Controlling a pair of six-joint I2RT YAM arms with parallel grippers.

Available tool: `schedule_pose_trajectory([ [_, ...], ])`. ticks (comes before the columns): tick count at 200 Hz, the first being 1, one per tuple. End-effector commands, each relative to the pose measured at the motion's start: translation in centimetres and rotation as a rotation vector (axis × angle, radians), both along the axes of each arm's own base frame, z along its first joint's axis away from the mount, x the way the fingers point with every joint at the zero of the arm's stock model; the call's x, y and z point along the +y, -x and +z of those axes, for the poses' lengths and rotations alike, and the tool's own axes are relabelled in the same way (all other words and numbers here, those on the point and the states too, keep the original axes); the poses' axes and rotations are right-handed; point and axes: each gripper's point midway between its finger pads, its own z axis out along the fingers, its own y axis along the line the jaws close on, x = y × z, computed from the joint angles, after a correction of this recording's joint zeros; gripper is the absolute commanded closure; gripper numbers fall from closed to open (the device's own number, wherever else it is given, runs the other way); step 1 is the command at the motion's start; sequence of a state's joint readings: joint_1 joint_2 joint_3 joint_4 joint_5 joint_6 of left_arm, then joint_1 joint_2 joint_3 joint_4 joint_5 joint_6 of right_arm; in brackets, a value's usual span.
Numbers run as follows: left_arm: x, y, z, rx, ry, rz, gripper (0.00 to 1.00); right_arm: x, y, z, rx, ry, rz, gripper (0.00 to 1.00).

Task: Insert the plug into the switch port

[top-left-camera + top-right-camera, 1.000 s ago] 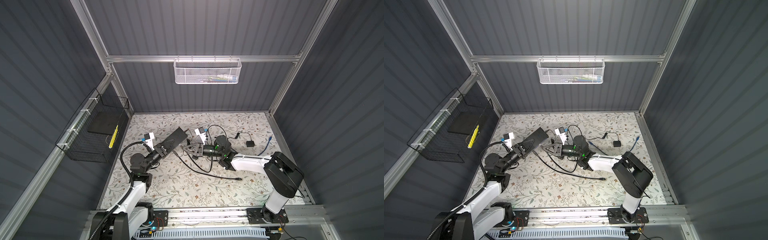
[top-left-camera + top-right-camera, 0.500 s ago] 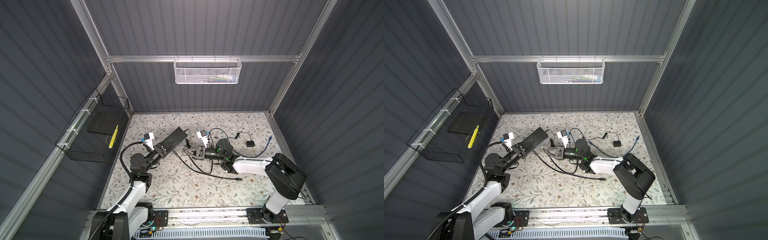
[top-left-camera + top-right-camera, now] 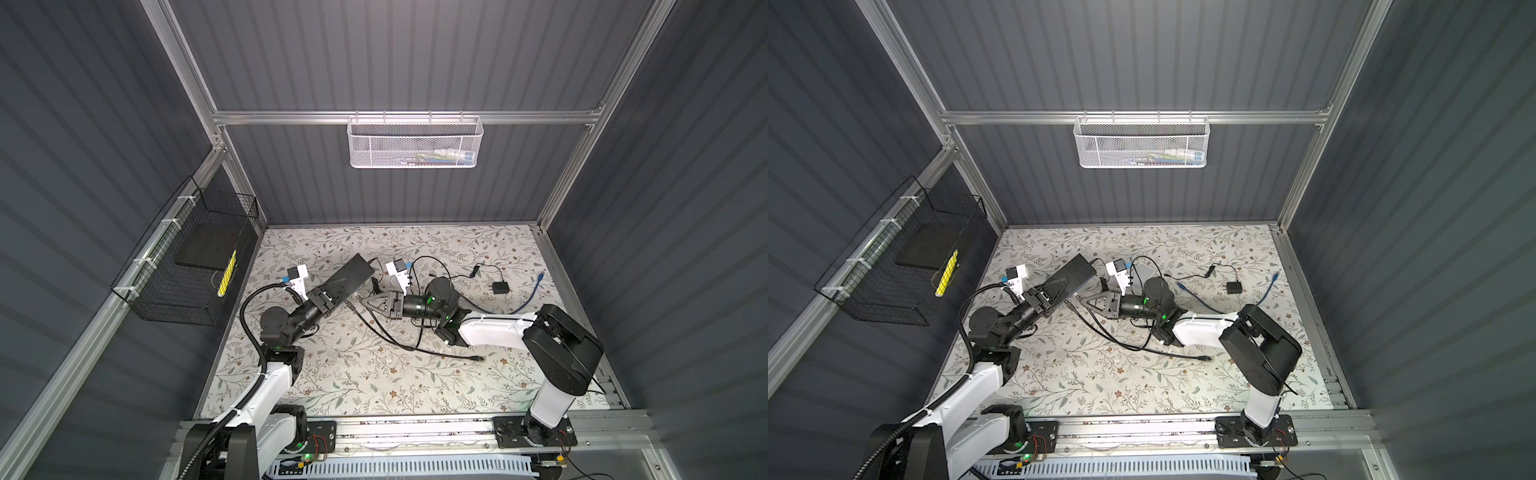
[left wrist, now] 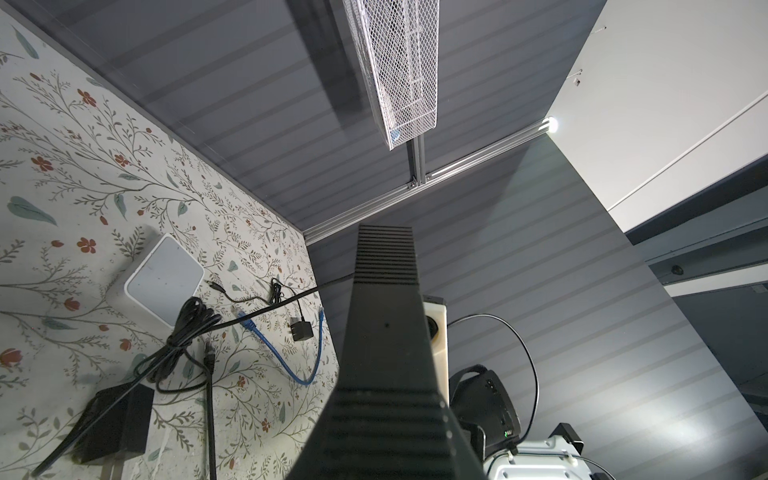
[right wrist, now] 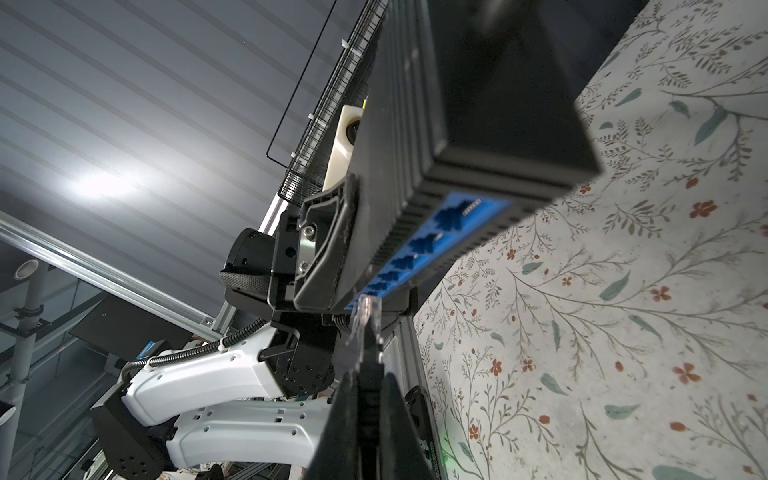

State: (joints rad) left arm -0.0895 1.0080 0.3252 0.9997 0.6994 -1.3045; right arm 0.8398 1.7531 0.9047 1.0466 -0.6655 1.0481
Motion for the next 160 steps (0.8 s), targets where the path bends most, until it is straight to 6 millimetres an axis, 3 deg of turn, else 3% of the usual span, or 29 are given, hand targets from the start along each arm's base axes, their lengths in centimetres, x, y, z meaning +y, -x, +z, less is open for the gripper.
schedule_pose_trajectory([
  [1, 0.0, 0.7, 2.2, -0.093, 0.018, -0.004, 1.00, 0.6, -0.2, 0.9, -0.020, -0.025, 0.002, 1.00],
  [160, 0.0, 1.2, 2.2, -0.093, 0.033, -0.012, 1.00, 1.3, -1.3, 1.1, -0.026, -0.023, -0.002, 1.00],
])
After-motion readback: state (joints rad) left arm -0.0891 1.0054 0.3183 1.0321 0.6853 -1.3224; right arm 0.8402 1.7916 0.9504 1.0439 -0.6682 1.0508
